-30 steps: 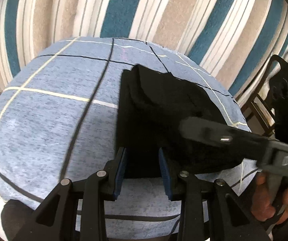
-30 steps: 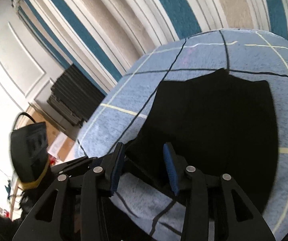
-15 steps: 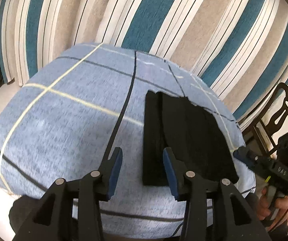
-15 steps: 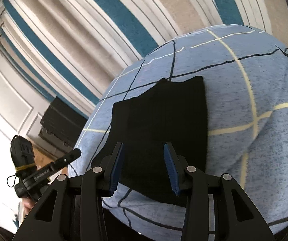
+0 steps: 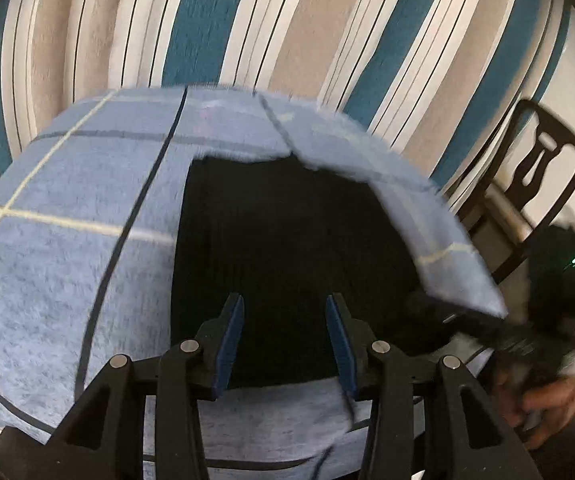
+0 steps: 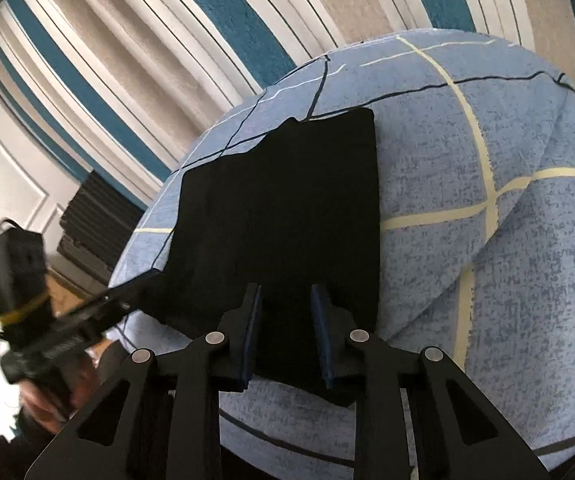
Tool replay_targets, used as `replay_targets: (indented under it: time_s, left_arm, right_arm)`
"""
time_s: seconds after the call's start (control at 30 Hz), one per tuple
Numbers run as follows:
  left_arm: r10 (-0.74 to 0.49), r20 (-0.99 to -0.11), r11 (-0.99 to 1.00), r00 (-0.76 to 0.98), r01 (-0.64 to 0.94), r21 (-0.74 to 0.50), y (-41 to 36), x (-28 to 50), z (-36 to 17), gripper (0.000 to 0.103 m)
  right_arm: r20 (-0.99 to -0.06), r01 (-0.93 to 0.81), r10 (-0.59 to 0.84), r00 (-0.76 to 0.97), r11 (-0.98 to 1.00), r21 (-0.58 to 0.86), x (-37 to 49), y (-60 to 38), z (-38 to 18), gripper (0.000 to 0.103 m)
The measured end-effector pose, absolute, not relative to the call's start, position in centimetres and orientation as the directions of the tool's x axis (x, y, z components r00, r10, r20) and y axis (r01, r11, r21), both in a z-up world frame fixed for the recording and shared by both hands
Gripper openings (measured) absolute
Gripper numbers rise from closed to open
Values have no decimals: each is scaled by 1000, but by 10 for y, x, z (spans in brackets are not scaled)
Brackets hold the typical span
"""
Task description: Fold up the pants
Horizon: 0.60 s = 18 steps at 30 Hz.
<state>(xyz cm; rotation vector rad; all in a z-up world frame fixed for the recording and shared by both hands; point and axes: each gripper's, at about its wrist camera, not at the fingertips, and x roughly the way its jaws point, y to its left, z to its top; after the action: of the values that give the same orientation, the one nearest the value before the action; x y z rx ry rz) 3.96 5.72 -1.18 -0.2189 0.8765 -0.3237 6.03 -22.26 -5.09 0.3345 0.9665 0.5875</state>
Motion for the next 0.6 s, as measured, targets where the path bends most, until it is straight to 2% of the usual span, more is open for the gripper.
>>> replay_targets:
  time_s: [0.1,0.6]
  left_arm:
    - [-306,-733,951,607,153,-269,60,40,-19,45]
    - [-287,-734,957,615,146,-252,54,39,-23,45]
  right_arm:
    - [-669,-330,604,433,797,506,59,-221,-50,25]
    - [-699,-342,545,463,837,427,55,-209,-47,26]
